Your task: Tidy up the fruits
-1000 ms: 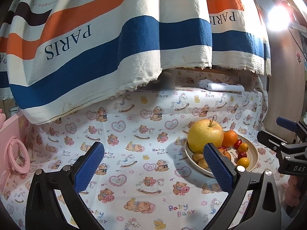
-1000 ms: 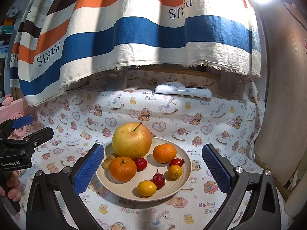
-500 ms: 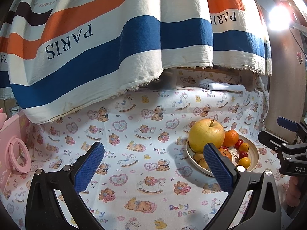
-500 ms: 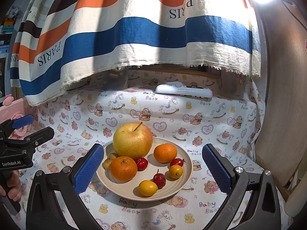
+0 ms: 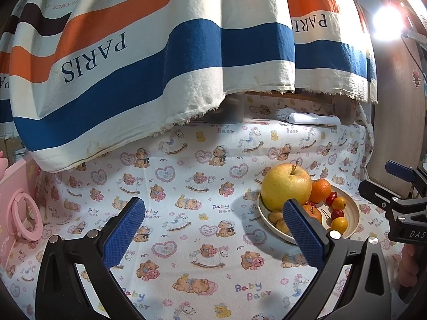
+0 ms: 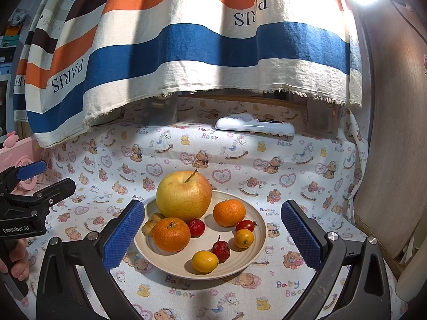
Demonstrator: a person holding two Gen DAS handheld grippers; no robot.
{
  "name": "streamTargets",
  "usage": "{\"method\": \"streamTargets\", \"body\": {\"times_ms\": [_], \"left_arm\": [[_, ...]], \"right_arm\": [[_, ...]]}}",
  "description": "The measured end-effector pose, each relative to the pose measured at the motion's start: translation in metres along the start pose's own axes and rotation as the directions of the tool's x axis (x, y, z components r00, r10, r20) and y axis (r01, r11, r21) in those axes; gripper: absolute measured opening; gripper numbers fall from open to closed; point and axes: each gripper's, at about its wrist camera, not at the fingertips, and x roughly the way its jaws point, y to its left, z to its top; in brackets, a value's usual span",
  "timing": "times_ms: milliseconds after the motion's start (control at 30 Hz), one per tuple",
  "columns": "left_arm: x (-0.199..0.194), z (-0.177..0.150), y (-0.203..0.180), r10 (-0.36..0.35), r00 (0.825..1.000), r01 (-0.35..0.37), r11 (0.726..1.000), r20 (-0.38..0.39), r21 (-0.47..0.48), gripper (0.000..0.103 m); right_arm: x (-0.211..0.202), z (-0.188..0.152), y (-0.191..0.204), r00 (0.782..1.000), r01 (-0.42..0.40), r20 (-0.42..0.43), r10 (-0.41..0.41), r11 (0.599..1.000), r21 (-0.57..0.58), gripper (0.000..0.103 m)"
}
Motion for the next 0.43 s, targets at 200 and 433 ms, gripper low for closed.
{"method": "streamTargets", "body": {"times_ms": [200,433], "left_arm": [[0.0002,-0.0001,0.0015,-0.017,1.0,0.017,1.0,-0.005,-0.007,0.103],[0.0021,0.0012,0.0,-0.029,0.999,0.029,1.0,-0.012,0.002,0.103]], "right_arm": [[-0.0007,-0.0003,0.0001,1.0,-0.001,-0.007,0.001,1.0,0.001,0.103],[0.0004,-0.0002,0.0011,1.0,0.0,-0.014,0.0,1.0,0.002,0.103]]}}
